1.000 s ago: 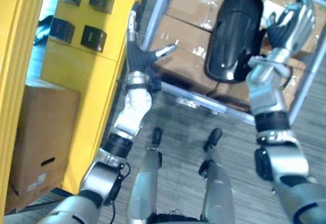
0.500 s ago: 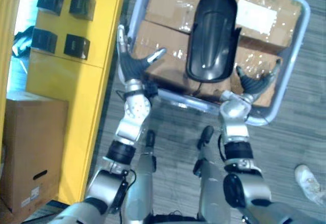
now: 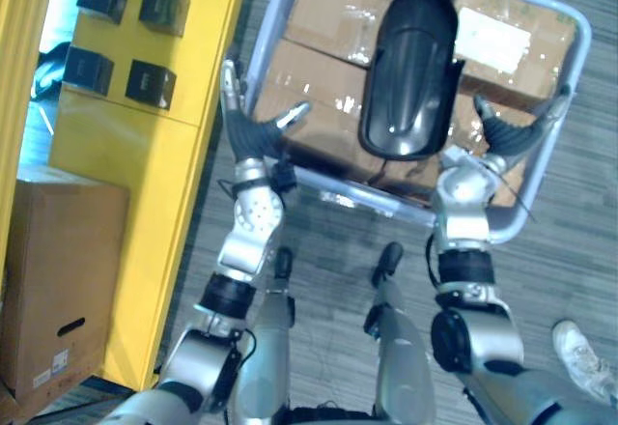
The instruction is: Walk over and take plastic housings, then place them on the shelf
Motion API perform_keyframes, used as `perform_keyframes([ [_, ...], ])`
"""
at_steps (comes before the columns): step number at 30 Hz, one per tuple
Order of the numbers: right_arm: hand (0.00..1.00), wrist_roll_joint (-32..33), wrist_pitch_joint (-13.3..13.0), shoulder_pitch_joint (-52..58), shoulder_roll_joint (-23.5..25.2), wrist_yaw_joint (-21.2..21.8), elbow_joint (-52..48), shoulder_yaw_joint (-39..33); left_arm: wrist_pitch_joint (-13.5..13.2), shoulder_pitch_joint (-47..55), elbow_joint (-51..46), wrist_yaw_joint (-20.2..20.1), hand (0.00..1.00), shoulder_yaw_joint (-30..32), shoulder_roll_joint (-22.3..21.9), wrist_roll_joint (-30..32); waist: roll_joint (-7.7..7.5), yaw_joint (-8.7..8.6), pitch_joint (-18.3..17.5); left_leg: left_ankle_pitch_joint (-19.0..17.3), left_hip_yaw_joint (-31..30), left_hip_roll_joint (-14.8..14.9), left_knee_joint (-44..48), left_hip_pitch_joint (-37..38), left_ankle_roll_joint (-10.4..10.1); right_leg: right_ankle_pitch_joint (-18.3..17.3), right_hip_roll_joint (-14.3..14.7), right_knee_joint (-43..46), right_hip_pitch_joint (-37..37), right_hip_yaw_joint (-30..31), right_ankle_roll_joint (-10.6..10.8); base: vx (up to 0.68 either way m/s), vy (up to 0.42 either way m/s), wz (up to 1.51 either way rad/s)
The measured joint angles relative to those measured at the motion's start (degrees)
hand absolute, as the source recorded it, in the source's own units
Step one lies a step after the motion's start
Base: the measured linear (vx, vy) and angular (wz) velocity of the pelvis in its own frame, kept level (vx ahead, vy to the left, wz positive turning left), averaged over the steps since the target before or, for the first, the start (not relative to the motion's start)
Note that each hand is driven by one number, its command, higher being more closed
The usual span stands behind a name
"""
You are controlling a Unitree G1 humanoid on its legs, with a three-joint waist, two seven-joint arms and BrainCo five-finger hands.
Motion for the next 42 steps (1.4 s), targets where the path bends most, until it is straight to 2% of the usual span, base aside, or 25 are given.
perform_keyframes([
  [7, 0.0, -0.17, -1.65, -0.09, -0.07, -0.8, -1.62, -0.17, -0.01, 2.11, -0.06, -0.25, 0.0, 0.01, 0.02, -0.05, 0.0, 0.1, 0.0, -0.01, 0.03, 0.05, 0.08, 0.06, 0.0, 0.0, 0.04, 0.0, 0.1, 0.02, 0.0, -0.02, 0.032, 0.0],
  [12, 0.0, 5.65, -1.9, -5.83, -3.4, 0.61, 11.77, -3.48, -0.08, 5.1, -0.72, -0.44, 0.0, -0.3, -0.5, -0.3, 0.0, 0.59, 0.0, 0.0, 0.03, 0.05, 0.08, 0.06, 0.0, 0.0, 0.05, 0.0, 0.09, 0.02, 0.0, -0.03, 0.038, 0.0],
  [17, 0.0, 13.78, -1.0, -13.35, -13.19, 5.26, 28.9, -4.99, -0.14, 11.43, -0.87, -2.93, 0.0, -2.63, -2.08, -2.99, 0.15, 1.92, -0.08, -0.01, -1.39, -0.18, 0.95, -1.02, 0.0, 0.0, 0.08, 0.0, 0.15, -1.13, 0.0, -0.02, 0.039, 0.08],
  [21, 0.0, 16.21, -0.7, -16.59, -18.58, 8.44, 38.83, -5.16, -0.13, 16.76, -1.48, -5.66, 0.0, -4.92, -2.13, -4.68, 0.2, 3.24, -0.1, -0.09, -2.3, -0.63, 1.93, -1.2, 0.09, -0.02, -0.14, 0.02, 0.89, -1.7, 0.0, -0.03, 0.052, 0.12],
  [24, 0.0, 18.16, -0.5, -19.37, -22.72, 10.93, 44.08, -3.56, -0.13, 20.65, -2.95, -7.65, 0.0, -5.67, -2.32, -5.27, 1.68, 3.66, -0.31, -1.33, -3.25, -0.7, 5.18, -3.46, 0.52, -0.19, -0.03, 0.51, 0.77, -2.92, 0.0, -0.06, 0.069, 0.15],
  [25, 0.0, 18.4, -0.39, -20.63, -25.02, 12.1, 45.64, -2.17, -0.08, 21.7, -2.91, -8.68, 0.0, -6.83, -2.6, -5.31, 3.35, 3.97, -0.13, -2.5, -3.97, -0.69, 7.52, -4.75, 0.65, -0.96, -0.03, 2.04, 0.36, -3.31, 0.06, -0.12, 0.109, 0.11],
  [26, 0.0, 18.42, -0.4, -20.96, -26.83, 12.79, 45.92, -0.67, -0.08, 22.4, -2.83, -9.44, 0.0, -7.68, -3.06, -5.31, 4.72, 4.78, -0.63, -3.57, -4.27, -0.67, 9.91, -6.27, 0.95, -2.04, -0.24, 4.45, -0.99, -3.23, 0.26, -0.11, 0.107, 0.03],
  [28, 0.0, 18.39, -0.39, -21.19, -28.09, 13.12, 45.92, 1.26, -0.08, 23.26, -2.23, -10.36, 0.0, -8.71, -3.8, -5.31, 5.63, 5.62, -1.2, -4.36, -4.28, -0.86, 12.23, -8.04, 1.27, -3.14, -0.88, 7.47, -3.03, -2.98, 0.55, -0.09, 0.11, -0.02],
  [33, 0.0, 17.9, 0.3, -22.75, -28.27, 12.12, 43.25, 3.02, -0.06, 22.35, 1.13, -10.42, 0.0, -9.06, -5.0, -5.31, 5.73, 6.57, -1.26, -4.89, -4.35, -1.32, 15.2, -10.97, 1.63, -3.72, -1.72, 10.46, -5.93, -2.82, 0.66, -0.07, 0.077, 0.0],
  [38, 0.0, 10.73, 0.84, -22.7, -27.89, 6.48, 29.17, 2.8, -0.07, 22.03, 2.59, -10.21, 0.0, -9.03, -5.64, -5.32, 5.74, 6.53, -1.25, -4.88, -3.46, -1.38, 16.12, -11.11, 1.66, -3.58, -2.08, 11.25, -6.61, -1.72, 0.82, -0.04, 0.059, -0.06],
  [42, 0.0, 8.45, 0.78, -22.46, -26.16, 4.21, 24.32, 2.81, -0.08, 21.62, 4.56, -10.2, 0.0, -9.03, -6.58, -6.48, 5.75, 6.36, -1.25, -5.03, -2.66, -1.13, 16.06, -10.89, 1.86, -3.75, -2.15, 11.53, -6.99, -1.32, 0.59, -0.04, 0.036, -0.11],
])
